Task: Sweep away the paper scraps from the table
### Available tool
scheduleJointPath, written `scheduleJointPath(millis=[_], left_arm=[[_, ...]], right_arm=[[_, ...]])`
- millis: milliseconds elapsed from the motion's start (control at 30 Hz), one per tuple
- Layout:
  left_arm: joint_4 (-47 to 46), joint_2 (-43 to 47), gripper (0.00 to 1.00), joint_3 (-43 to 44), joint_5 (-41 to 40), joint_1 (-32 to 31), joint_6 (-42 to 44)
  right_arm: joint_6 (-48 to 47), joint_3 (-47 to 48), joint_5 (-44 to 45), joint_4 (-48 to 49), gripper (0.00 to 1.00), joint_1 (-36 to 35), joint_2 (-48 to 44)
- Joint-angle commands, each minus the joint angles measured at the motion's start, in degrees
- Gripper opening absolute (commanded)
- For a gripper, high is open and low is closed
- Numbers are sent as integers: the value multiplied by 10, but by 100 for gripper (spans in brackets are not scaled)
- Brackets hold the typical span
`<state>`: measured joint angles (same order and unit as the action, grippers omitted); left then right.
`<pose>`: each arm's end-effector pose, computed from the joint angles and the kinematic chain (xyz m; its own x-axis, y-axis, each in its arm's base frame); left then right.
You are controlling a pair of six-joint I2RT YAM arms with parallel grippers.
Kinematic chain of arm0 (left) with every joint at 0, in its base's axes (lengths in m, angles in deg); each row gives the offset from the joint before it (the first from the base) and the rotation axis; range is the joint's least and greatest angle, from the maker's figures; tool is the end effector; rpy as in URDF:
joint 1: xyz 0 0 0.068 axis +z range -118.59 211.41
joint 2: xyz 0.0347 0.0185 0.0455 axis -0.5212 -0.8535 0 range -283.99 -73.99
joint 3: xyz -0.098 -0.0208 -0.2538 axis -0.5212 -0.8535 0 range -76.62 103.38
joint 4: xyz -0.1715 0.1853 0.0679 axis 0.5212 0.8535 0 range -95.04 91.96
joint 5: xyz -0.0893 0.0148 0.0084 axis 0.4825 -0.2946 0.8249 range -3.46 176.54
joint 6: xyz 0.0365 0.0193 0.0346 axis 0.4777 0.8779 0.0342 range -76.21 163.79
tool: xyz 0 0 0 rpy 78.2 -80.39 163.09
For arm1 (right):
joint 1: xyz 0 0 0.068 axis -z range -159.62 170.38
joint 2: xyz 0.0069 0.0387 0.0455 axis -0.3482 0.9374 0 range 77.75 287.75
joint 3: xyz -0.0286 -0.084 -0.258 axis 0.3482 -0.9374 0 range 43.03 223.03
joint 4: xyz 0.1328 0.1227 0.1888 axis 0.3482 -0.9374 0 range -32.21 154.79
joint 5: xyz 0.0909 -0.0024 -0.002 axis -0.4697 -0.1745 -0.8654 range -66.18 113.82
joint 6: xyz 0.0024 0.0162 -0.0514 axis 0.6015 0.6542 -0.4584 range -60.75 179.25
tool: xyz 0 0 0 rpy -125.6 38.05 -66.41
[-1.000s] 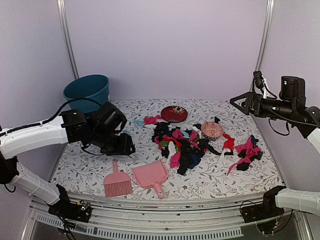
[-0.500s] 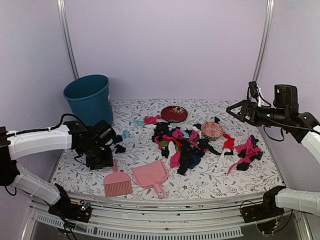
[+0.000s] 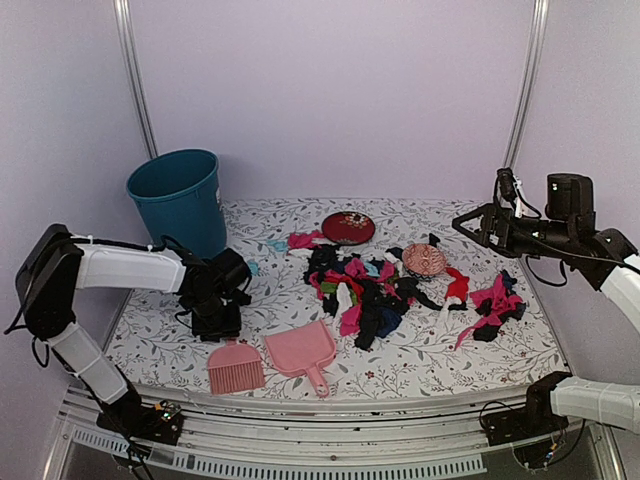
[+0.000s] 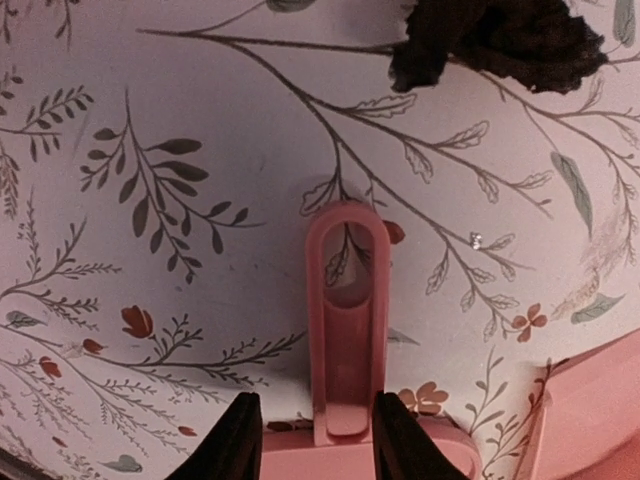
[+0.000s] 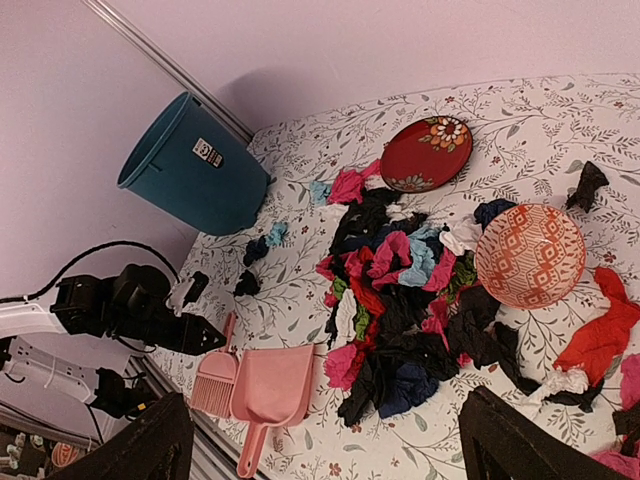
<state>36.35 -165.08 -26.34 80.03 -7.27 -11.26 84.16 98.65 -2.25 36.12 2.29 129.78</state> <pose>0.2090 -0.1623 0.1545 -0.9422 -0.2888 -0.1698 -0.2850 0.9574 -0.0470 0.1799 0.0751 0.3519 -0.6423 0.1882 -0.7430 -0.4263 0.7178 0.5504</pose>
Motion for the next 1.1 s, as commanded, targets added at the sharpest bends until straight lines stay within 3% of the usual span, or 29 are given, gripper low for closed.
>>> scheduleJointPath(millis=[0,300,533,800,1067], left_arm=[[-20,-38,37,25,7,7,15],[-30,-61,32,35,19,8,26],[-61,-7,35,27,-1,6,39],[-44,-68,35,49,11,8,51],[-57,-71,31,31,25,8,51]], right_arm=[[5,2,-1,5,94,0,-7],[3,2,-6,2,94,-1,-6],[0,6,-11,1,94,0,1],[3,12,-21,11,94,0,17],[11,-4,-18,14,94,0,6]])
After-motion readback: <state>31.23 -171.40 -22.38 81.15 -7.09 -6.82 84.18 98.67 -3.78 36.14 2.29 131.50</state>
